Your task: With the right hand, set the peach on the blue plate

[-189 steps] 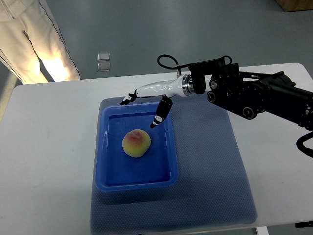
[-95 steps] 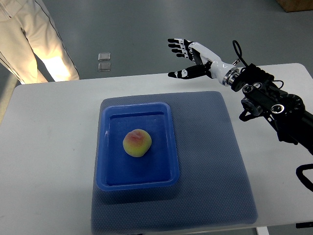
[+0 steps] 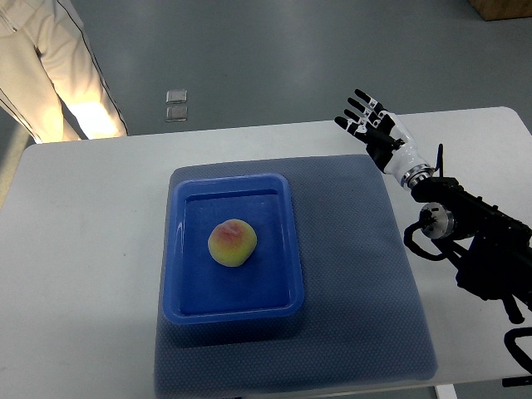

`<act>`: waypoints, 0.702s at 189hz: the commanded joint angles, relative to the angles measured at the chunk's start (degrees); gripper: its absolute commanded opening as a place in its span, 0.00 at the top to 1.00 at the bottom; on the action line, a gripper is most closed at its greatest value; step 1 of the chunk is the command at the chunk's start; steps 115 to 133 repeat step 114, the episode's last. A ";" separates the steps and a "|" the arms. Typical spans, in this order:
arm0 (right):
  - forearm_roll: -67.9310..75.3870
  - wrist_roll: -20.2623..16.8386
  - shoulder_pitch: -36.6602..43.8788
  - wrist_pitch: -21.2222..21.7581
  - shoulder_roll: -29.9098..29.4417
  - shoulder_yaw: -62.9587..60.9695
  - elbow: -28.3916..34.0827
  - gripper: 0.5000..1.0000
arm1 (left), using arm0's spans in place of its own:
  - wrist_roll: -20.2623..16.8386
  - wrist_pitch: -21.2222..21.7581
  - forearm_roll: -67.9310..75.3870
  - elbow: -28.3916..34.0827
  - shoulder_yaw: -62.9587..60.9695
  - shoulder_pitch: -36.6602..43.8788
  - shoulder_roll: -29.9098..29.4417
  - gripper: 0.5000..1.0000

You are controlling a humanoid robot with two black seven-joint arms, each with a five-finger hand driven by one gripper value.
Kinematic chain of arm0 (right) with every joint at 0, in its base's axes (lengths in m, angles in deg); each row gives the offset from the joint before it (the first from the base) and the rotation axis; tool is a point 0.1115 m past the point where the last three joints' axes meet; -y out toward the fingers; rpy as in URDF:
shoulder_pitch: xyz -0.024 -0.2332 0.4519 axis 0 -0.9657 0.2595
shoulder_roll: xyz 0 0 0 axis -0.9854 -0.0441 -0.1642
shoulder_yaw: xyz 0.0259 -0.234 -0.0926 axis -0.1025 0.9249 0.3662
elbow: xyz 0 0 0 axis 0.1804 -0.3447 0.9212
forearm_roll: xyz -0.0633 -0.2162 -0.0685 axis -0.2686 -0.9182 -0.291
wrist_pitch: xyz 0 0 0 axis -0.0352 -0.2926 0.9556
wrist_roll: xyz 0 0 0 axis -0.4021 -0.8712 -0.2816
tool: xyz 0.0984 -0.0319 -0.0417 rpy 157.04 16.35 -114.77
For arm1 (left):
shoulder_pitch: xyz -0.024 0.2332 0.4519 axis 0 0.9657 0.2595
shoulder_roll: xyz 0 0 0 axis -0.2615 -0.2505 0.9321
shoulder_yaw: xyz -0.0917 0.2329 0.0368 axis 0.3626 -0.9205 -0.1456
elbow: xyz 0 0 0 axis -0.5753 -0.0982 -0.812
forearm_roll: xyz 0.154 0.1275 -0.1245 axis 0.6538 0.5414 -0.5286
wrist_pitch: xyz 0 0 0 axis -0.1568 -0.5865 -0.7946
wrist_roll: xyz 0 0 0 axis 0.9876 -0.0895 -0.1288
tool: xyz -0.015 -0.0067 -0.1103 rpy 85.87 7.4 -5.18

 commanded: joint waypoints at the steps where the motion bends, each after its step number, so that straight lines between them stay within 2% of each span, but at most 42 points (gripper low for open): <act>1: 2.61 0.48 -0.40 0.38 -0.88 -0.83 0.02 0.14 | -0.01 -0.01 0.00 0.00 0.00 0.00 0.00 0.00; 55: 2.88 4.17 -1.98 -1.91 -2.90 -3.82 -0.33 0.14 | -0.01 -0.01 0.00 0.00 0.00 0.00 0.00 0.00; 84: 2.88 8.47 -2.42 -2.44 -2.98 -3.74 -0.24 0.14 | -0.01 -0.01 0.00 0.00 0.00 0.00 0.00 0.00; 133: 2.88 8.56 -2.86 -2.79 -2.98 -3.74 -0.33 0.14 | -0.01 -0.01 0.00 0.00 0.00 0.00 0.00 0.00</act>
